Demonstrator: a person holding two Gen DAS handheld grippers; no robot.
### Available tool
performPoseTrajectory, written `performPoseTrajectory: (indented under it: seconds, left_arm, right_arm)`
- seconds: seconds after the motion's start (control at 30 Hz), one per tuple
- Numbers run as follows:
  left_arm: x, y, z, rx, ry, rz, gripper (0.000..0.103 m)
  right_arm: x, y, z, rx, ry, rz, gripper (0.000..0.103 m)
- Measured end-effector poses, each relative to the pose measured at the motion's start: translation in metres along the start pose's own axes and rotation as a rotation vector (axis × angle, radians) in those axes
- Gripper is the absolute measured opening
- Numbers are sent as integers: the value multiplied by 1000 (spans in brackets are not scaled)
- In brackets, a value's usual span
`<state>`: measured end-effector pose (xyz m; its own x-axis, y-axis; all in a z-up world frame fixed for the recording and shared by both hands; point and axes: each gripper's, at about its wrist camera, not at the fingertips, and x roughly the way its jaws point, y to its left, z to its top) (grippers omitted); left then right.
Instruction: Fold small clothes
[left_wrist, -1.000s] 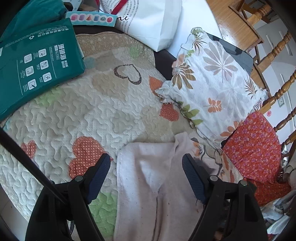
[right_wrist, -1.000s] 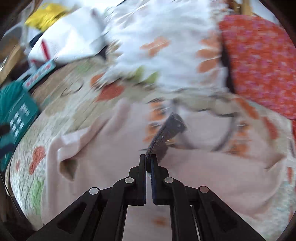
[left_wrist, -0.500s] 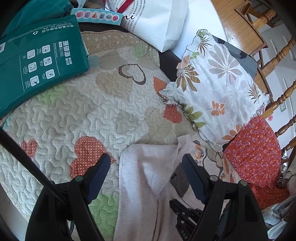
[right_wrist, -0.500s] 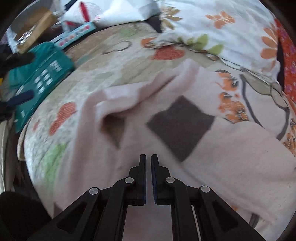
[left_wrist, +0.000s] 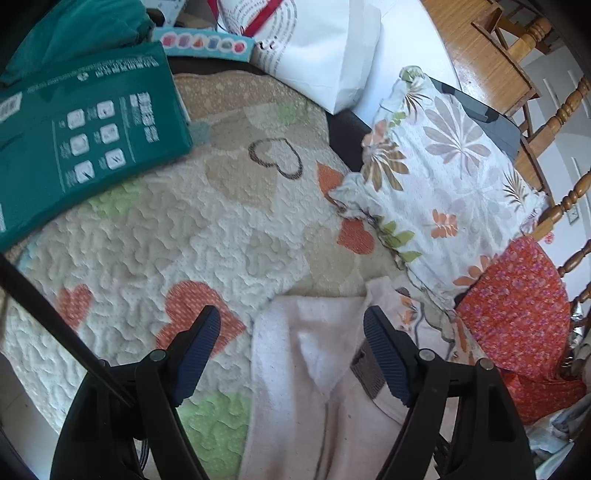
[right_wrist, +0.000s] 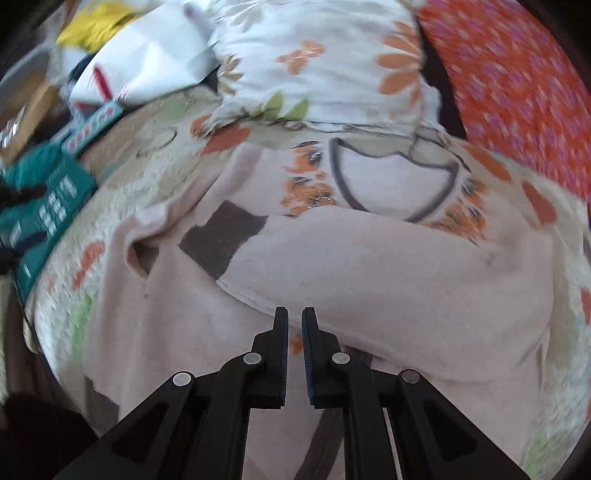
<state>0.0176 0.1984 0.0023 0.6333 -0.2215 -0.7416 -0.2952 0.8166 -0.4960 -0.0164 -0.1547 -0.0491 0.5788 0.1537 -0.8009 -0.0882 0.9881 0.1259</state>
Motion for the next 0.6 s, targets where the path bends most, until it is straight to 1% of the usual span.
performPoseTrajectory:
  seconds: [0.03, 0.07, 0.1, 0.13, 0.17, 0.2, 0.27, 0.33, 0.37, 0.4, 0.43, 0.5, 0.6]
  left_arm:
    - [-2, 3, 3, -4, -17, 18, 79]
    - [-6, 8, 5, -9, -40, 42, 79]
    - [-12, 16, 9, -21, -73, 80, 79]
    - [-15, 22, 12, -29, -90, 102, 79]
    - [-20, 34, 16, -48, -119, 141, 79]
    - [-23, 41, 17, -61, -131, 159, 79]
    - [-27, 59, 20, -103, -144, 185, 79]
    - [-28, 71, 22, -127, -135, 180, 79]
    - [-28, 74, 23, -128, -124, 174, 79]
    - [-28, 75, 23, -128, -121, 172, 79]
    - [-29, 76, 22, -129, -120, 169, 79]
    - [-30, 74, 22, -133, -122, 162, 79]
    - [-28, 68, 20, -130, -112, 138, 79]
  right_arm:
    - [-3, 9, -1, -16, -1, 29, 10]
    - [-4, 23, -2, -41, 2, 64, 15]
    - [-4, 41, -6, -77, 9, 112, 25]
    - [-4, 56, -10, -105, 18, 151, 31]
    - [-3, 72, -16, -136, 29, 191, 41]
    - [0, 93, -25, -179, 49, 236, 47]
    - [8, 124, -45, -236, 88, 294, 47]
    - [15, 144, -62, -260, 113, 328, 47]
    - [19, 154, -71, -275, 127, 327, 47]
    - [23, 159, -77, -285, 135, 299, 47]
    - [28, 163, -84, -294, 144, 243, 47]
    - [32, 163, -95, -305, 143, 160, 47]
    - [34, 164, -104, -316, 127, 107, 49]
